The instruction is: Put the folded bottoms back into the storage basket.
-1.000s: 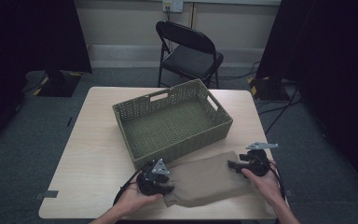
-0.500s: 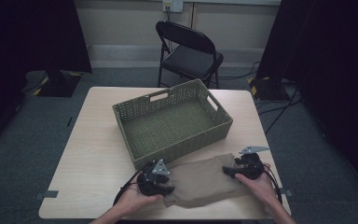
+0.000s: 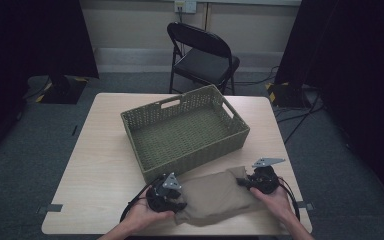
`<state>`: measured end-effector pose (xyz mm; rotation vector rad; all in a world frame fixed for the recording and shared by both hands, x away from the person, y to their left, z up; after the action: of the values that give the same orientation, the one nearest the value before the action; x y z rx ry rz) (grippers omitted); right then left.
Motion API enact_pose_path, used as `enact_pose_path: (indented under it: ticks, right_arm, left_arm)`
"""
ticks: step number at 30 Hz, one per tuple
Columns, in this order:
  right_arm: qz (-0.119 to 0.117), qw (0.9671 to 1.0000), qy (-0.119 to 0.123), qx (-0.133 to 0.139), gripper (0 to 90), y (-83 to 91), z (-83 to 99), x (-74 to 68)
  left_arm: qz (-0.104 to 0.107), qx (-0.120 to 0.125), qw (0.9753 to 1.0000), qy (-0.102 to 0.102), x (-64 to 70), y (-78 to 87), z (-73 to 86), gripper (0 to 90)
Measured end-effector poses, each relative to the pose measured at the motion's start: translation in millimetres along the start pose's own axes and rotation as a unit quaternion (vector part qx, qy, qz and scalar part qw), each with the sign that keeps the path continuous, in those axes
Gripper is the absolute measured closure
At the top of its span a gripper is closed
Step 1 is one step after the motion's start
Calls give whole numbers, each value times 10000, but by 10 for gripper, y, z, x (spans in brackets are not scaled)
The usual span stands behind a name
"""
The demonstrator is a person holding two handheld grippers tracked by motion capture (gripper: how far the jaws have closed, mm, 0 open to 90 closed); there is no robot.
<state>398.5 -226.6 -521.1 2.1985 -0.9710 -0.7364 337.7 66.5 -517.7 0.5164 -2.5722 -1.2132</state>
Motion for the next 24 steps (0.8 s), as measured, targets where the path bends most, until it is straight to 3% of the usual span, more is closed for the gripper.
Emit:
enact_pose_path:
  ticks: [2, 7, 9, 13, 18, 24]
  right_arm:
    - [-13, 10000, -55, 6, 744, 8, -4, 20]
    - [2, 9999, -172, 15, 752, 46, 7, 85]
    - [39, 9999, -104, 12, 753, 82, 30, 120]
    - [38, 10000, -43, -20, 754, 124, 53, 157]
    - [117, 9999, 24, -44, 754, 195, 85, 226]
    - [143, 9999, 1, -38, 753, 228, 103, 261]
  left_arm:
    - [98, -12, 9999, -42, 22, 4, 4, 535]
    - [264, 174, 9994, 117, 48, 44, -23, 486]
    - [202, 351, 9990, 208, -13, 133, -35, 443]
    - [16, 462, 9982, 394, -95, 200, 1, 396]
    - [-158, 439, 9981, 392, -118, 189, 0, 359]
    - [-317, 247, 9985, 369, -169, 39, 5, 318]
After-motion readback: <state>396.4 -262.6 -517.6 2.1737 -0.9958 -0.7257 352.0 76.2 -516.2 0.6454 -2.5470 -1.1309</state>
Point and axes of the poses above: each handheld gripper's, and its own axes: y roughly backward along the jaws, z roughly out of its underside, x roughly to its right, the point moved 5 cm from there along -y, roughly forward along the jaws, and after that the axes turned 6 degrees about -y, right-handed, at the moved point
